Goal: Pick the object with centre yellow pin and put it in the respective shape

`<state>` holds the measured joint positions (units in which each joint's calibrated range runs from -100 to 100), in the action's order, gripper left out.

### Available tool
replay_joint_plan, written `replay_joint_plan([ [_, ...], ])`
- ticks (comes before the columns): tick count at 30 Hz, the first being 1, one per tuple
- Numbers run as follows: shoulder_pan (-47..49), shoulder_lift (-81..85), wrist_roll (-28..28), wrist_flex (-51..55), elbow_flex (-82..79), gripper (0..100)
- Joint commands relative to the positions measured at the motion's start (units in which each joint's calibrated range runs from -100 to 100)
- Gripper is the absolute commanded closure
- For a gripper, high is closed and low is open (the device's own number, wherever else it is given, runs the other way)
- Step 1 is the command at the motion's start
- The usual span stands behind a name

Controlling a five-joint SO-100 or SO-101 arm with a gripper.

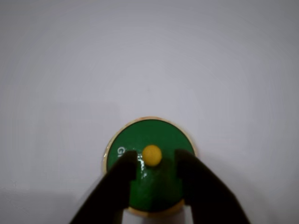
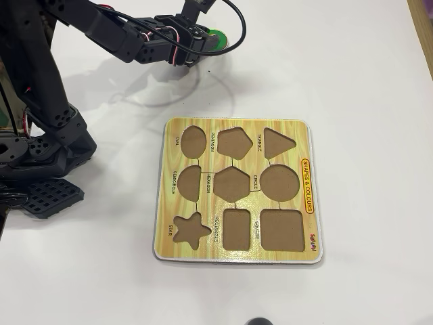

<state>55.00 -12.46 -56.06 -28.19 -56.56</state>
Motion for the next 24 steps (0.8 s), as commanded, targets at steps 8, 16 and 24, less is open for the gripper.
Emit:
replay_joint_plan([
  [8,-0.90,0.49,-0.27,-0.76,1.08,91],
  [16,-0.81,0.49,-0.22,-0.76,1.08,92],
  [24,-0.81,0.49,-0.22,-0.33,1.08,99],
])
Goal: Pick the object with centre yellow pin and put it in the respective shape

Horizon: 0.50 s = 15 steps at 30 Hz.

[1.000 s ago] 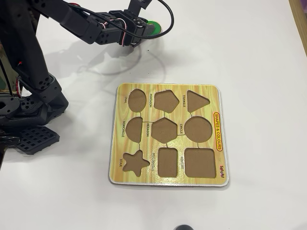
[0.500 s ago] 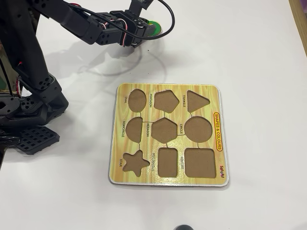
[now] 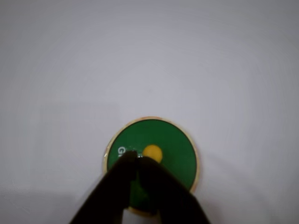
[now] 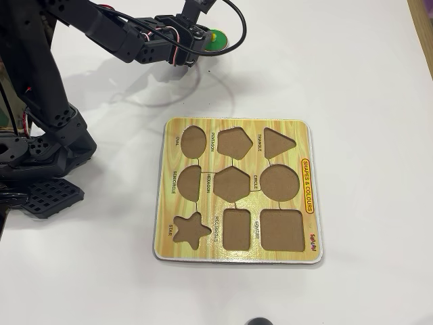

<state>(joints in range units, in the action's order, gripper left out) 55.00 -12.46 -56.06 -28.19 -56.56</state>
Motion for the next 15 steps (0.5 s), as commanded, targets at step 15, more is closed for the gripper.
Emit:
replay_joint_plan([
  [15,-0.90,0.57,-0.17,-0.24,1.17,84],
])
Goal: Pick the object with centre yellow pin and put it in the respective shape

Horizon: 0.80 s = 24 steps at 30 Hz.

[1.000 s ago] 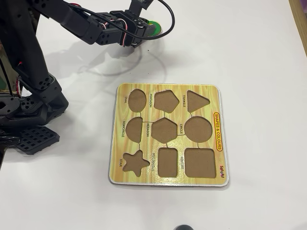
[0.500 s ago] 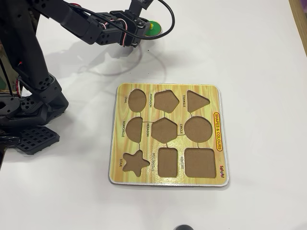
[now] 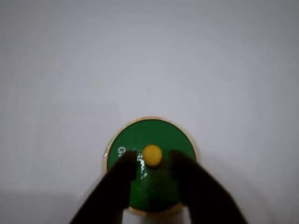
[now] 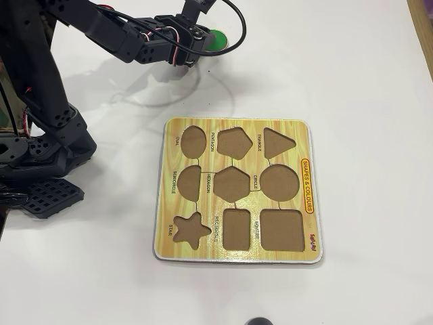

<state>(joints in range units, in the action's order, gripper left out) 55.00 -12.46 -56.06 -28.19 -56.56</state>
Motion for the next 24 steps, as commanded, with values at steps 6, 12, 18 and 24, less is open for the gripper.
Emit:
replay_joint_plan([
  [6,-0.81,0.49,-0.22,-0.76,1.17,84],
  [12,-0.81,0.32,-0.22,-0.85,1.17,84],
  [18,0.07,-3.53,-0.22,-0.85,4.68,84],
  [24,0.37,-4.53,-0.22,-0.85,5.67,84],
])
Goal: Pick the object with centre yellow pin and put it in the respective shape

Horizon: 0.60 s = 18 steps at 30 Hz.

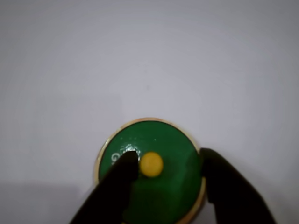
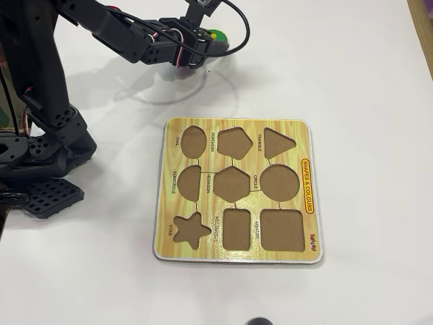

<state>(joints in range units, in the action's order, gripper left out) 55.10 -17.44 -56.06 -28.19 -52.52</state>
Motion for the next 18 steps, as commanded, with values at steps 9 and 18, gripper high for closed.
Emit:
replay_joint_plan([
  [9,0.37,0.45,-0.22,-0.85,1.53,91],
  [18,0.47,0.45,-0.22,-0.76,1.44,99],
])
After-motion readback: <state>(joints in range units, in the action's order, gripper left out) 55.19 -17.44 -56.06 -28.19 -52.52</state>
